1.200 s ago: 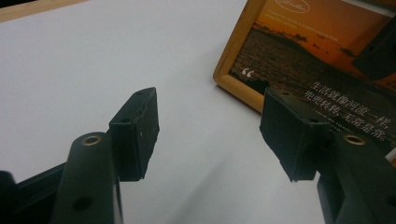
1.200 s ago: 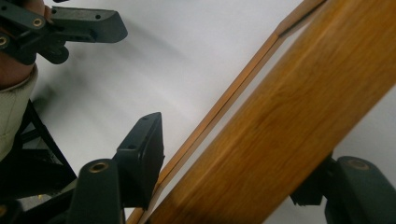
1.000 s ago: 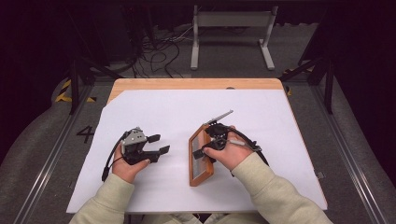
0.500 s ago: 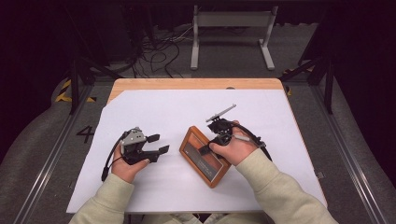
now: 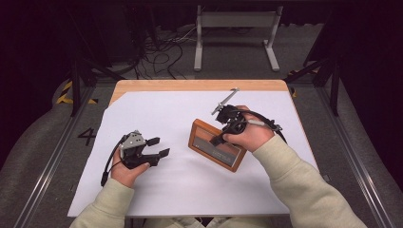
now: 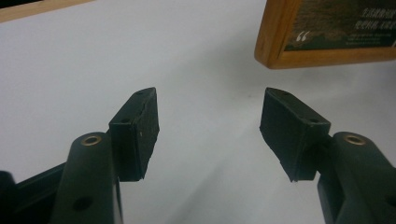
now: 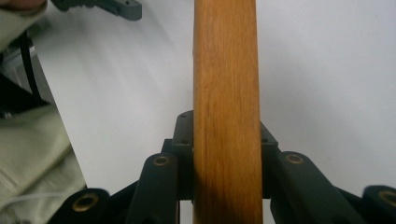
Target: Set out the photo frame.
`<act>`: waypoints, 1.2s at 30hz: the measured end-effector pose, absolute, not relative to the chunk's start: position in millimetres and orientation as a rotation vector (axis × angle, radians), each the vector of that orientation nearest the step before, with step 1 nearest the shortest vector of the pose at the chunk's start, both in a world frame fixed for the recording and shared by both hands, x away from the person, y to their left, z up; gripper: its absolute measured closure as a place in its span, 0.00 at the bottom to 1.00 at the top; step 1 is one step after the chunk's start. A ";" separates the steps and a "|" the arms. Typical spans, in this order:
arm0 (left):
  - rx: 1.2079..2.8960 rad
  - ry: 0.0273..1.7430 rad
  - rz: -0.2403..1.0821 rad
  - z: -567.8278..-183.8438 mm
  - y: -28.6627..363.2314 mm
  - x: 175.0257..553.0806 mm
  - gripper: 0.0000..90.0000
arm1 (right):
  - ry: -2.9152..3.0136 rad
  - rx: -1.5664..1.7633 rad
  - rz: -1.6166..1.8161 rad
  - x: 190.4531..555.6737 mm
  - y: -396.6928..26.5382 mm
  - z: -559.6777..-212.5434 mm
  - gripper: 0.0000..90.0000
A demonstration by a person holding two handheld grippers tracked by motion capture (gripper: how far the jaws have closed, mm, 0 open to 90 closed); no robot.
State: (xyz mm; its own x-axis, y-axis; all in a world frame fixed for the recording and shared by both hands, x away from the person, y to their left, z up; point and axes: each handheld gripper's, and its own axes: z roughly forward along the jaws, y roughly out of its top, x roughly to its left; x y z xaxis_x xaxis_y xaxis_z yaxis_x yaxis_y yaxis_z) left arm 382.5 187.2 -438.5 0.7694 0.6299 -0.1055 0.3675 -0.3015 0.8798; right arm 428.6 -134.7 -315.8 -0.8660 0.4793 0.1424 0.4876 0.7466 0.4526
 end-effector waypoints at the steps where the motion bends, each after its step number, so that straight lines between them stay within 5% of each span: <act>1: 1.925 0.765 0.316 -438.4 188.1 381.5 0.42 | -2.932 -0.773 -0.750 430.1 -134.8 -313.2 0.79; 14: 1.923 0.768 0.322 -439.4 191.1 380.3 0.42 | -3.055 -0.222 -0.581 444.5 -125.1 -300.3 0.79; 36: 1.924 0.761 0.315 -439.8 188.6 382.1 0.42 | -2.974 -0.136 -0.522 469.7 -128.5 -350.1 0.79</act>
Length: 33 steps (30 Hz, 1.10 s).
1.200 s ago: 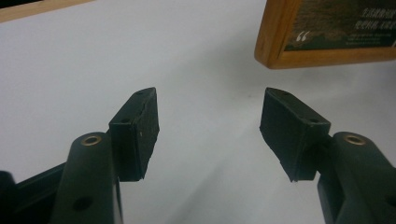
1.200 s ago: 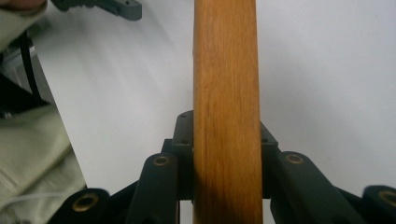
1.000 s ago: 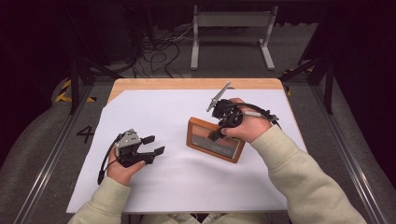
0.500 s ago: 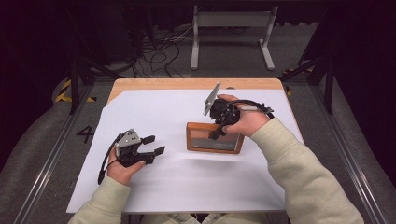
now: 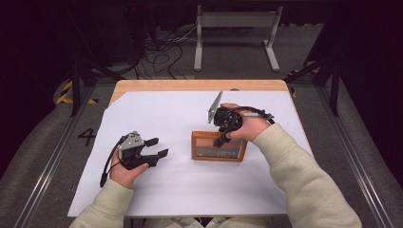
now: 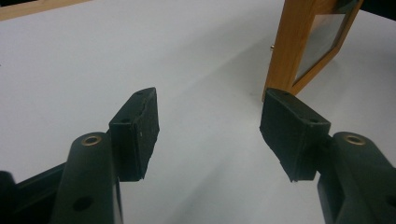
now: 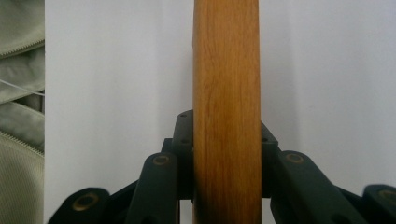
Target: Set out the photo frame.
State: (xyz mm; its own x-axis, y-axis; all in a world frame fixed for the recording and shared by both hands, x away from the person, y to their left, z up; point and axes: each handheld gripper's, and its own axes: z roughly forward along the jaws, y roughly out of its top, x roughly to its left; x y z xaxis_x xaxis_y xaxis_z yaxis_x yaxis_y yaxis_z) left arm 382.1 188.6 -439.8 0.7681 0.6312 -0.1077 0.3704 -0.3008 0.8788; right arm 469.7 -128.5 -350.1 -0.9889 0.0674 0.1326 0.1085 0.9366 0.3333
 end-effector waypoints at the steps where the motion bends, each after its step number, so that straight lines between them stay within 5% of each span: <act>1: 1.923 0.760 0.315 -439.8 188.7 382.2 0.42 | -2.970 -0.133 -0.524 469.8 -128.0 -351.4 0.79; 15: 1.928 0.756 0.316 -439.8 188.4 382.3 0.42 | -3.009 -0.153 -0.557 475.2 -129.5 -354.5 0.76; 22: 1.927 0.758 0.315 -440.1 188.0 382.4 0.42 | -3.091 -0.220 -0.604 480.5 -135.8 -353.4 0.59; 27: 1.926 0.759 0.316 -440.0 188.1 382.1 0.42 | -3.116 -0.316 -0.686 482.1 -139.3 -353.1 0.38; 33: 1.926 0.757 0.313 -440.1 188.0 382.2 0.42 | -3.095 -0.350 -0.773 477.7 -141.9 -350.9 0.27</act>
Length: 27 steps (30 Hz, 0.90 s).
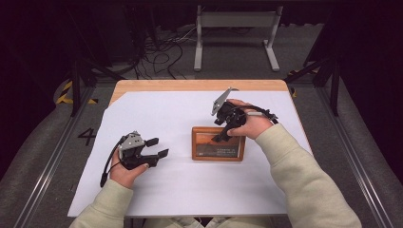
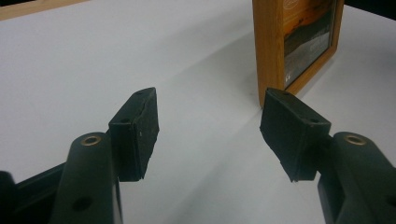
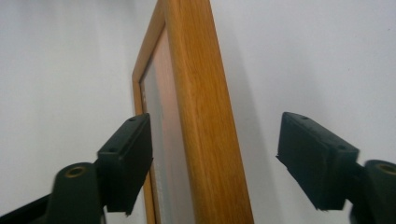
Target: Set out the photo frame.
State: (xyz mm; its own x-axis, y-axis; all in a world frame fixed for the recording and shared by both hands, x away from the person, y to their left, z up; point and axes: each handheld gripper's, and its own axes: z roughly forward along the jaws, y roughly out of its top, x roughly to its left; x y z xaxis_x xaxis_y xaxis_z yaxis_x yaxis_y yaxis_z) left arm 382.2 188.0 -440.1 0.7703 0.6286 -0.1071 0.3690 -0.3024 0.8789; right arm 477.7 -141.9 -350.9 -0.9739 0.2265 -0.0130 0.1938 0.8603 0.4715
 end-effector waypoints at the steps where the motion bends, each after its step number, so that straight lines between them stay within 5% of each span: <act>1: 1.927 0.754 0.316 -439.9 188.1 382.3 0.42 | 2.958 0.352 0.766 477.1 -142.8 -350.3 0.25; 10: 1.916 0.761 0.290 -437.7 190.1 377.9 0.37 | 2.823 0.436 0.935 458.7 -170.5 -328.8 0.11; 27: 1.892 0.790 0.284 -431.5 197.2 365.8 0.30 | 2.551 0.750 1.126 413.7 -240.0 -318.8 0.13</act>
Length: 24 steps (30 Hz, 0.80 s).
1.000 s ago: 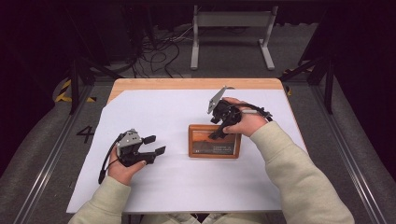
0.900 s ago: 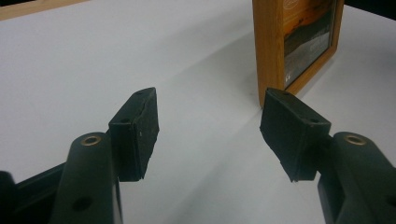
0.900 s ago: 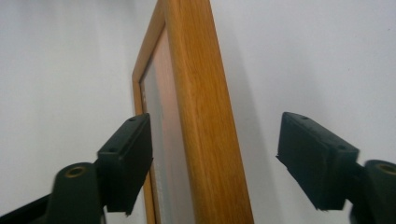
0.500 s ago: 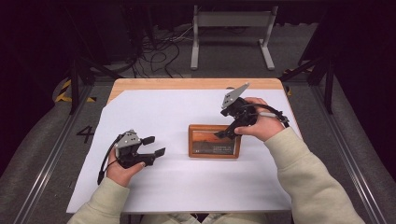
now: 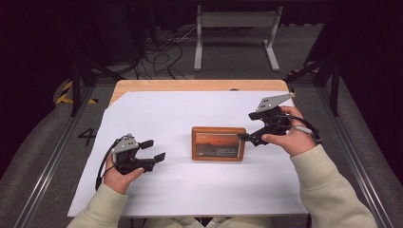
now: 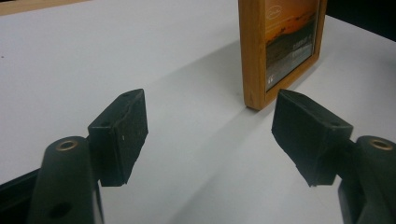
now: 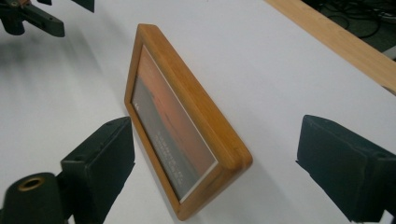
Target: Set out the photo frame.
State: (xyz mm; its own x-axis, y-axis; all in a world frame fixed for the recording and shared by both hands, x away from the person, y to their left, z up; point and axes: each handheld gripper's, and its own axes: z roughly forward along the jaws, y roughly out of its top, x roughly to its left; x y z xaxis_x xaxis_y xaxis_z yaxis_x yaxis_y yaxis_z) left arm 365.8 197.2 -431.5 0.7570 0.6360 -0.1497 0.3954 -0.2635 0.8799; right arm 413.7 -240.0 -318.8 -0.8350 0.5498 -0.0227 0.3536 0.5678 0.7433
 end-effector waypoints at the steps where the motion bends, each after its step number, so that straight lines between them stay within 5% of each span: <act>1: 1.895 0.788 0.287 -431.2 197.3 365.4 0.29 | 2.535 0.766 1.137 411.2 -244.0 -318.6 0.13; 24: 1.895 0.761 0.309 -430.4 197.6 364.1 0.29 | 2.282 0.850 1.286 375.6 -301.3 -351.8 0.12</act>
State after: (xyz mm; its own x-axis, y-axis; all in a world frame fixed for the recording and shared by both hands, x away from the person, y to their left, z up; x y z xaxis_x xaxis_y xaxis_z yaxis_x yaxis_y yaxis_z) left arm 364.1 197.6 -430.4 0.7666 0.6304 -0.1220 0.3670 -0.2742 0.8889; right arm 375.6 -301.3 -351.8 -0.7426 0.6688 -0.0356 0.3161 0.3967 0.8618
